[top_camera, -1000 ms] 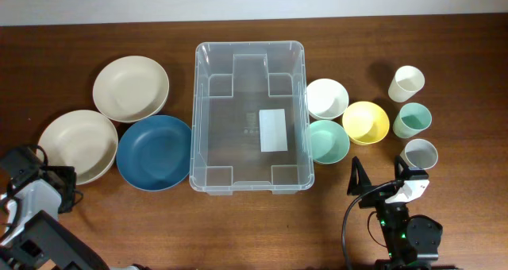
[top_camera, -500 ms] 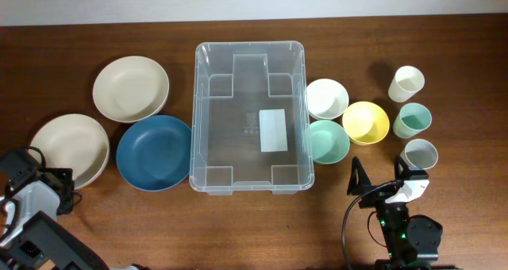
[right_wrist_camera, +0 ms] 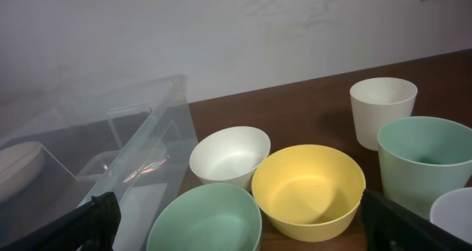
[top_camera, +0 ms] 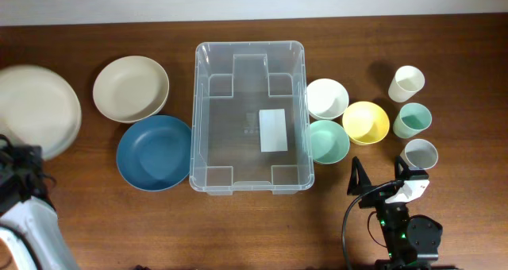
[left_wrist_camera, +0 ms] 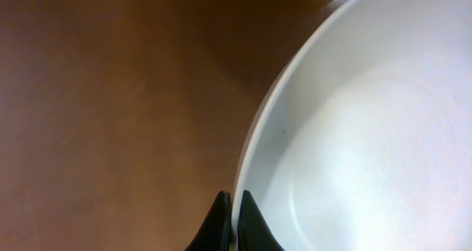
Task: Pack container
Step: 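Grasp the cream plate rim with the left gripper and lift it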
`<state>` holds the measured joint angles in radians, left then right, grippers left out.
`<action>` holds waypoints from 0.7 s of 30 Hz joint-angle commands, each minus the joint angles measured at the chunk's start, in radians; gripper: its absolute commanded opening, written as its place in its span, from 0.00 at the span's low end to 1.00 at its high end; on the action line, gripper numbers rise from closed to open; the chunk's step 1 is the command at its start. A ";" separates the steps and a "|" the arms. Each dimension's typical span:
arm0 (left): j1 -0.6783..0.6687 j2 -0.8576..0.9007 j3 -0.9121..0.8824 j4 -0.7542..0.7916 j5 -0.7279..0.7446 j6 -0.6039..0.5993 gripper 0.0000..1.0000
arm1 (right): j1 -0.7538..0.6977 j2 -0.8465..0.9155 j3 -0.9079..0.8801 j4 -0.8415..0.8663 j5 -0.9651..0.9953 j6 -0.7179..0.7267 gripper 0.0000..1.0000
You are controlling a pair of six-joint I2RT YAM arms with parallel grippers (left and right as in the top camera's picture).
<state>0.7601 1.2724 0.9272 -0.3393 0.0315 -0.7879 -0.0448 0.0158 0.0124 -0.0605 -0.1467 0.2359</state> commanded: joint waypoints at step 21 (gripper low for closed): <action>-0.892 0.014 0.252 0.080 0.067 0.486 0.01 | 0.005 -0.005 -0.007 -0.003 0.001 0.008 0.99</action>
<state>-0.0639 1.2194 1.0630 -0.2092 0.1711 -0.4442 -0.0448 0.0158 0.0124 -0.0605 -0.1467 0.2363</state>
